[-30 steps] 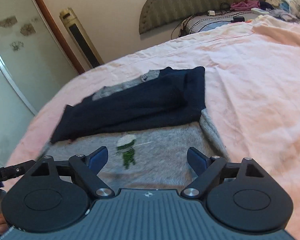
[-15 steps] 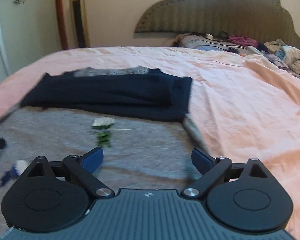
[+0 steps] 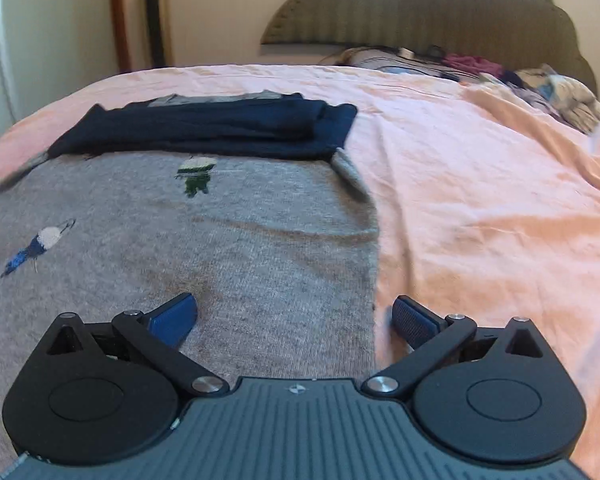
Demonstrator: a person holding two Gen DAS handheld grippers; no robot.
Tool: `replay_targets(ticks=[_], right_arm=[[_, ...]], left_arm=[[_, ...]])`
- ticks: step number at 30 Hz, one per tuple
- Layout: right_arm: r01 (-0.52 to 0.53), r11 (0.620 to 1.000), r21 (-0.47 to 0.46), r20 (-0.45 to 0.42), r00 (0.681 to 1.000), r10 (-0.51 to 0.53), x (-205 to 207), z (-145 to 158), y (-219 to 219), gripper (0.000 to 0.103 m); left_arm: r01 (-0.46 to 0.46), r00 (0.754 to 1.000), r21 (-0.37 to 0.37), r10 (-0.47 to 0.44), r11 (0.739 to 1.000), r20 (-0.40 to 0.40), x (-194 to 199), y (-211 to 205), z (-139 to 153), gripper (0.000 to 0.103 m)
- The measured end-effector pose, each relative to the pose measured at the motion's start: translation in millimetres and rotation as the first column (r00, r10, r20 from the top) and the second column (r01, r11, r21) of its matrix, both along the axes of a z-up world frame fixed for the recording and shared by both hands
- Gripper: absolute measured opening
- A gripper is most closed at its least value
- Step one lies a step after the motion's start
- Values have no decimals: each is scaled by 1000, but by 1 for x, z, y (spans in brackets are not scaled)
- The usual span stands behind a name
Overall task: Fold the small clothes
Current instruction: 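Lift both tools away from the folded side of the sweater, then move both tools toward the opposite side edge of the sweater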
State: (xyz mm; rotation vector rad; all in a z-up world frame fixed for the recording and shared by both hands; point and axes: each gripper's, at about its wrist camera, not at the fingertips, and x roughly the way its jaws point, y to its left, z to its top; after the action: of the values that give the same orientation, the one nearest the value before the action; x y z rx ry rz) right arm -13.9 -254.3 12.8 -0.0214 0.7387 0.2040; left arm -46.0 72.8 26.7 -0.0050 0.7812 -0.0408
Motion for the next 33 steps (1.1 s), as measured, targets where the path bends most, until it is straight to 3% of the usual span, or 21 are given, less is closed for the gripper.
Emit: replay_targets(ticks=[3,6,8,15,19,33], right_arm=[[-75,996,54,16,997,74,-17,8,20,103],[-122,993,-2,-23,992,122,-22,-4,41,103],[-147,988,-49,31,988,148,-32,-10,42,103],[-101,995,20,36,994,100,-40,-8,-6,103],[-97,995,-24,41,994,98,-38,-11,2,103],[-76,997,-27,39,996,77,-38,-10,3,103]], left_arm=[[25,1000,-9,-25,1000,18,-12,-21,4,103],[24,1000,37,-25,999,11,-15,-34,-7,103],[17,999,64,-20,998,41,-20,-35,-12,103],[-48,998,15,47,999,45,-18,-24,-13,103],[-49,998,16,48,999,46,-18,-25,-13,103],[-64,997,19,63,998,37,-20,-27,-12,103]])
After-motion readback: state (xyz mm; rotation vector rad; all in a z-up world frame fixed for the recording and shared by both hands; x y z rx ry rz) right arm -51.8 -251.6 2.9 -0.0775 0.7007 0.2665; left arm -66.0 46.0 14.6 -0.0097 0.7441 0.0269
